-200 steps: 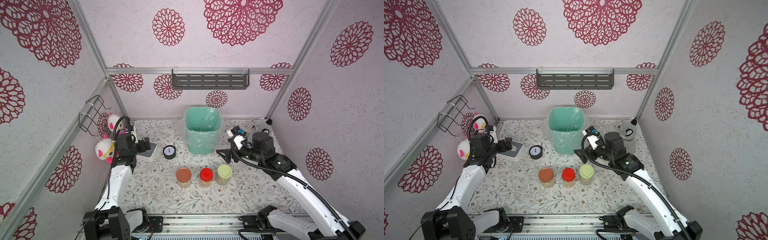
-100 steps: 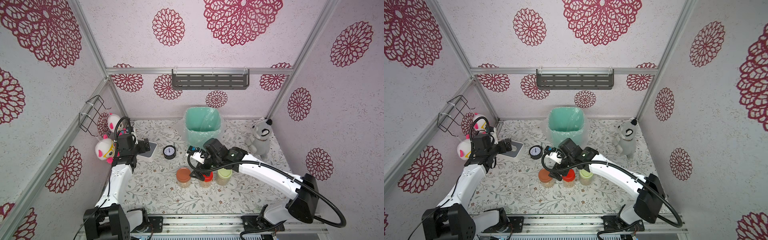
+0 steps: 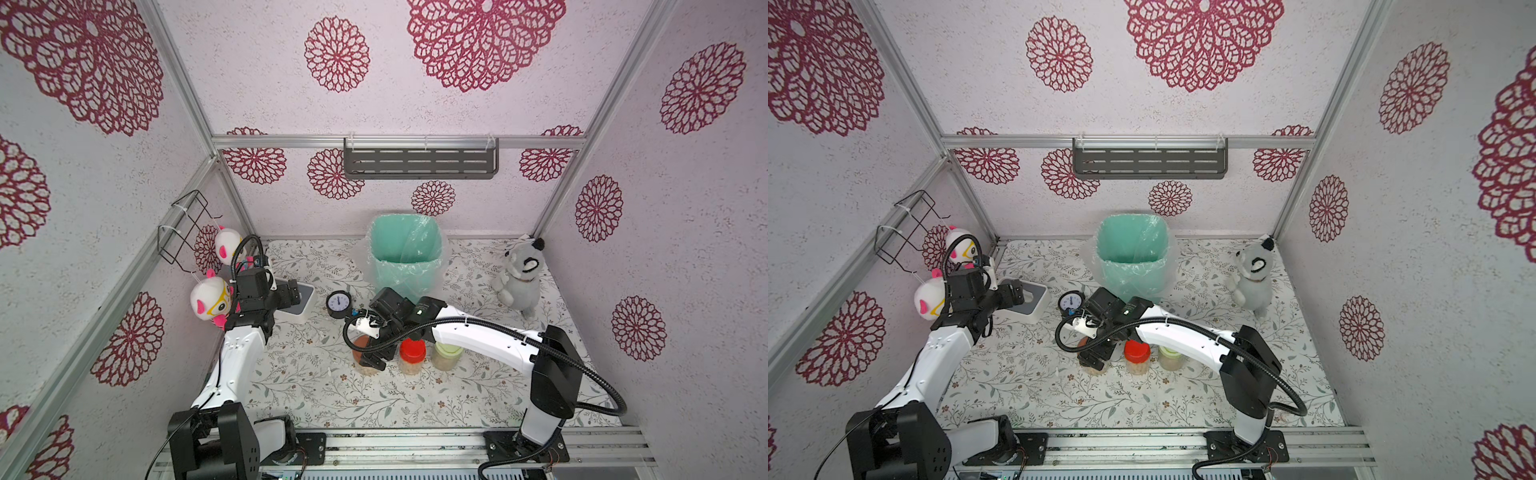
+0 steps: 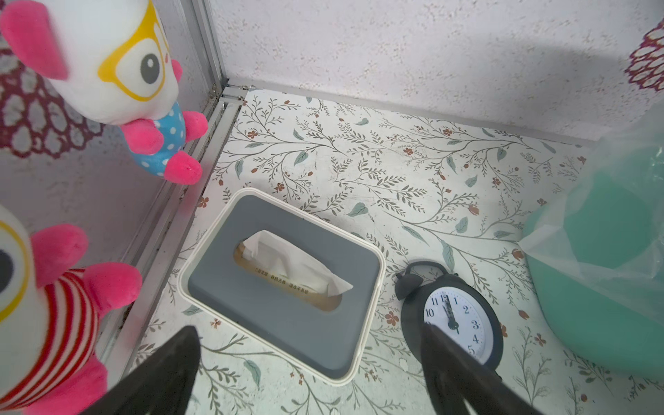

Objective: Empty moldy peanuts from jars
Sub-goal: Pick up the jar from the center of the board.

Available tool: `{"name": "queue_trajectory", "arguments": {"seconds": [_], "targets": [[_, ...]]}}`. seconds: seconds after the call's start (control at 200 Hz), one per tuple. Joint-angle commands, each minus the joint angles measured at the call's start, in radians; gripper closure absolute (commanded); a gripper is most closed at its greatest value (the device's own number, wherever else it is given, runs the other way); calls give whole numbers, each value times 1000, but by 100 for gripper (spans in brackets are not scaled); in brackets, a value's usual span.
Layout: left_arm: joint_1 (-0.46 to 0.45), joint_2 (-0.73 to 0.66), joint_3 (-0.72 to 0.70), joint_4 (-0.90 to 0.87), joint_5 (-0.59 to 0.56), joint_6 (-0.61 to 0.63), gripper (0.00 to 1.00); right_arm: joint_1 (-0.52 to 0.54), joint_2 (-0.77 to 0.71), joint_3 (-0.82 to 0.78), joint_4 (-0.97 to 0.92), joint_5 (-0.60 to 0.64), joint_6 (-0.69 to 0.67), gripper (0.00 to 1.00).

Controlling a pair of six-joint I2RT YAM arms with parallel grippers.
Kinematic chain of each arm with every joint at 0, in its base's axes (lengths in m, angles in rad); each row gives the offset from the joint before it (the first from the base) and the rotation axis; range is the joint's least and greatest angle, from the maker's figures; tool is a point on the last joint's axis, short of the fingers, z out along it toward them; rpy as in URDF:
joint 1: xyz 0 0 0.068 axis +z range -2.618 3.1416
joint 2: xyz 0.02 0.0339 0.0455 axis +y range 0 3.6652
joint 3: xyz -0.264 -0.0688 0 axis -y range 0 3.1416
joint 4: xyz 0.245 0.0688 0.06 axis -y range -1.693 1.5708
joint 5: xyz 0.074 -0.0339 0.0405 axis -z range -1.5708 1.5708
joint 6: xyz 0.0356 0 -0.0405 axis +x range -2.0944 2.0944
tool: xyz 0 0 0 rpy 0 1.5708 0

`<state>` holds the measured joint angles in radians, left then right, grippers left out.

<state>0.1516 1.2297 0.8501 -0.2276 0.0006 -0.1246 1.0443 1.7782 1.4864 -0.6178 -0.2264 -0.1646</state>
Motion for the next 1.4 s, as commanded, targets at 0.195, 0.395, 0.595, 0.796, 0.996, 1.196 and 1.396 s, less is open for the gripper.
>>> {"name": "queue_trajectory", "arguments": {"seconds": [0.195,0.395,0.595,0.796,0.996,1.196,1.396], "targets": [[7,18,30,-24,-36,22,3,25,55,44,-42,124,-9,1],[9,13,29,-22,-36,21,3,36,83,43,-14,176,-4,1],[9,13,30,-22,-36,22,3,37,84,24,45,202,8,1],[9,13,29,-22,-35,23,3,37,93,18,61,203,16,5],[9,13,29,-24,-30,22,3,37,84,-3,76,181,25,12],[9,13,29,-24,-27,22,3,36,77,-7,97,155,37,27],[8,12,30,-26,-14,17,3,10,25,-54,171,118,67,56]]}}
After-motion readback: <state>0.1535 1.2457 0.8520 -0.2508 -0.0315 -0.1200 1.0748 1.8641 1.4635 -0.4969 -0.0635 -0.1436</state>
